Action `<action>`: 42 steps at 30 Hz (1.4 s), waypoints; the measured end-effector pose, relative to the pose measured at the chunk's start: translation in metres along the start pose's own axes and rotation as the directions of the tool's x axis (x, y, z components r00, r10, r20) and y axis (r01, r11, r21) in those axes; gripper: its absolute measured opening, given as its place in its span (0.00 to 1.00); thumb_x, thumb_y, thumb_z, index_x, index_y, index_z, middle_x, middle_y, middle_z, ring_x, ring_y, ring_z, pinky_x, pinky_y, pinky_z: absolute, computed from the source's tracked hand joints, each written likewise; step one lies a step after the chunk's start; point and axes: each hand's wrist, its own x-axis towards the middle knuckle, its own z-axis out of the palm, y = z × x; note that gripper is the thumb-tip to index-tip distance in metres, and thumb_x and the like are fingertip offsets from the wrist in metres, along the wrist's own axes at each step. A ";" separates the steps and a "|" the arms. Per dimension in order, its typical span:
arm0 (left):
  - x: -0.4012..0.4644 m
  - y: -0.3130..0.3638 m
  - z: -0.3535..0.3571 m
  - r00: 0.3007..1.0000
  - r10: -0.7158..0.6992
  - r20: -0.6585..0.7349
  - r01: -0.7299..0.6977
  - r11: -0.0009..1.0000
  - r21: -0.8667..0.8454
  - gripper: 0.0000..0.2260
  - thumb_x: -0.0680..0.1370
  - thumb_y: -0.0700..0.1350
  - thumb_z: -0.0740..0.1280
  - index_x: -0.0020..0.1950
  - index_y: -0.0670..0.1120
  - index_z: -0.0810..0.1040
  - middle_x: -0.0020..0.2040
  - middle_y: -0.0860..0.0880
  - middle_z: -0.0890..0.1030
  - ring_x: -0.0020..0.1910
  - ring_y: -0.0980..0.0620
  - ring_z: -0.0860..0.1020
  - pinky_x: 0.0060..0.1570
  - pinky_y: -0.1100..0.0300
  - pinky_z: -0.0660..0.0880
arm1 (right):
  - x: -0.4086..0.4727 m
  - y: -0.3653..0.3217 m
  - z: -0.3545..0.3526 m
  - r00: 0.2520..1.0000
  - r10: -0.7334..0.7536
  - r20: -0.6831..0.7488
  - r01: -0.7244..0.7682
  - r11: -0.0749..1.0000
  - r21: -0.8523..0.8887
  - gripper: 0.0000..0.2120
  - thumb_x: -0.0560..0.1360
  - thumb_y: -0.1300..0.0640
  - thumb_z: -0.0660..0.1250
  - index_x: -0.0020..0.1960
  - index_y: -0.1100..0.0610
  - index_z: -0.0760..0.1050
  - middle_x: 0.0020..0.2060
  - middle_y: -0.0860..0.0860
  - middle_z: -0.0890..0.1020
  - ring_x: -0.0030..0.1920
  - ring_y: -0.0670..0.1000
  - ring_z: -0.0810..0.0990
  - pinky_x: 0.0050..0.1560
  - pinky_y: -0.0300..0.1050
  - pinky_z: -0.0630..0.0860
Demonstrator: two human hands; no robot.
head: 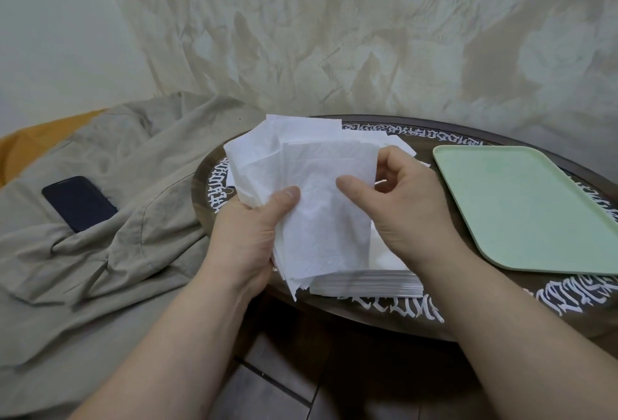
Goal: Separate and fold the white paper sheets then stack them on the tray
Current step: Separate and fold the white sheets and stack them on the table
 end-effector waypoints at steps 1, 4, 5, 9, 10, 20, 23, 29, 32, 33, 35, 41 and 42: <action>-0.001 0.000 0.000 1.000 0.007 0.007 -0.007 1.000 0.018 0.10 0.75 0.34 0.67 0.57 0.39 0.79 0.49 0.42 0.86 0.47 0.43 0.85 0.43 0.51 0.83 | -0.001 0.000 0.001 0.999 0.022 0.041 -0.022 1.000 0.014 0.07 0.70 0.57 0.75 0.46 0.51 0.80 0.43 0.46 0.85 0.44 0.49 0.83 0.49 0.55 0.81; -0.003 -0.002 0.002 0.998 0.030 0.048 -0.033 0.998 0.059 0.08 0.76 0.36 0.67 0.53 0.41 0.81 0.47 0.43 0.86 0.45 0.46 0.85 0.41 0.55 0.83 | -0.005 -0.001 0.003 0.990 0.062 0.124 -0.073 0.993 0.088 0.07 0.70 0.60 0.75 0.46 0.51 0.81 0.43 0.46 0.86 0.44 0.46 0.85 0.48 0.49 0.82; -0.003 -0.002 0.003 0.997 0.034 0.065 -0.038 0.997 0.061 0.07 0.76 0.38 0.67 0.53 0.42 0.81 0.47 0.44 0.86 0.45 0.47 0.85 0.41 0.56 0.83 | -0.007 -0.002 0.003 0.988 0.072 0.138 -0.088 0.989 0.115 0.07 0.70 0.61 0.75 0.46 0.51 0.82 0.43 0.46 0.86 0.44 0.45 0.85 0.47 0.47 0.82; -0.005 -0.005 0.007 0.993 0.035 0.116 -0.042 0.997 0.057 0.10 0.72 0.44 0.68 0.50 0.42 0.82 0.47 0.44 0.86 0.45 0.48 0.85 0.42 0.57 0.82 | -0.007 -0.003 0.004 0.984 0.103 0.144 -0.129 0.974 0.187 0.06 0.71 0.62 0.74 0.46 0.54 0.82 0.42 0.48 0.86 0.44 0.48 0.85 0.48 0.48 0.82; -0.005 -0.006 0.007 0.991 0.037 0.125 -0.046 0.996 0.071 0.10 0.71 0.44 0.68 0.50 0.42 0.82 0.47 0.44 0.86 0.45 0.48 0.85 0.43 0.57 0.82 | -0.007 -0.002 0.004 0.985 0.109 0.136 -0.135 0.969 0.205 0.06 0.71 0.62 0.74 0.46 0.54 0.83 0.42 0.49 0.86 0.44 0.48 0.85 0.48 0.48 0.82; -0.006 -0.010 0.009 0.991 0.047 0.124 -0.053 0.998 0.044 0.13 0.72 0.45 0.67 0.54 0.42 0.81 0.51 0.43 0.86 0.50 0.45 0.84 0.51 0.53 0.82 | -0.005 0.000 0.003 0.973 0.190 0.129 -0.222 0.920 0.324 0.05 0.73 0.65 0.72 0.47 0.58 0.82 0.43 0.52 0.86 0.46 0.52 0.85 0.51 0.50 0.81; -0.007 -0.011 0.010 0.992 0.044 0.117 -0.049 0.998 0.042 0.13 0.73 0.45 0.67 0.55 0.42 0.81 0.52 0.43 0.85 0.51 0.44 0.84 0.51 0.52 0.82 | -0.004 0.000 0.004 0.969 0.205 0.134 -0.241 0.902 0.358 0.05 0.72 0.65 0.71 0.47 0.58 0.82 0.43 0.53 0.86 0.45 0.52 0.86 0.49 0.49 0.82; -0.007 -0.012 0.012 0.989 0.046 0.143 -0.047 0.999 0.004 0.11 0.72 0.43 0.67 0.53 0.44 0.81 0.50 0.45 0.86 0.50 0.47 0.85 0.50 0.55 0.82 | -0.004 0.000 0.004 0.973 0.198 0.122 -0.230 0.905 0.359 0.05 0.72 0.65 0.72 0.46 0.58 0.82 0.42 0.53 0.86 0.44 0.52 0.86 0.47 0.48 0.82; -0.007 -0.012 0.012 0.988 0.047 0.147 -0.047 0.999 -0.001 0.08 0.73 0.42 0.67 0.50 0.45 0.82 0.48 0.46 0.86 0.48 0.49 0.85 0.47 0.57 0.82 | -0.004 0.001 0.005 0.972 0.211 0.108 -0.235 0.913 0.332 0.04 0.72 0.64 0.72 0.46 0.58 0.82 0.43 0.53 0.86 0.45 0.53 0.86 0.50 0.53 0.82; -0.008 -0.012 0.012 0.988 0.046 0.148 -0.046 0.999 -0.002 0.07 0.73 0.41 0.67 0.49 0.46 0.83 0.48 0.46 0.86 0.47 0.49 0.85 0.46 0.57 0.82 | -0.004 0.001 0.005 0.971 0.214 0.106 -0.237 0.914 0.329 0.04 0.72 0.64 0.72 0.46 0.58 0.82 0.43 0.53 0.86 0.45 0.54 0.86 0.51 0.54 0.81; -0.008 -0.013 0.012 0.987 0.046 0.151 -0.046 0.999 -0.002 0.07 0.72 0.42 0.67 0.47 0.46 0.84 0.49 0.46 0.86 0.48 0.48 0.85 0.46 0.57 0.82 | -0.004 0.001 0.005 0.971 0.215 0.101 -0.236 0.919 0.317 0.04 0.72 0.64 0.72 0.46 0.58 0.82 0.43 0.53 0.86 0.45 0.53 0.86 0.51 0.54 0.81; -0.006 -0.014 0.011 0.987 0.042 0.157 -0.044 0.999 0.007 0.09 0.71 0.42 0.68 0.50 0.45 0.84 0.50 0.44 0.86 0.50 0.47 0.85 0.47 0.56 0.82 | -0.005 -0.001 0.005 0.972 0.215 0.098 -0.234 0.926 0.297 0.04 0.72 0.64 0.72 0.46 0.58 0.82 0.42 0.53 0.86 0.45 0.53 0.86 0.51 0.55 0.82; -0.006 -0.014 0.011 0.987 0.041 0.159 -0.043 0.999 0.010 0.10 0.71 0.42 0.69 0.51 0.44 0.83 0.50 0.44 0.86 0.50 0.47 0.85 0.47 0.56 0.82 | -0.005 -0.001 0.005 0.972 0.214 0.097 -0.234 0.926 0.297 0.04 0.72 0.64 0.72 0.46 0.58 0.82 0.42 0.53 0.86 0.45 0.53 0.86 0.51 0.55 0.82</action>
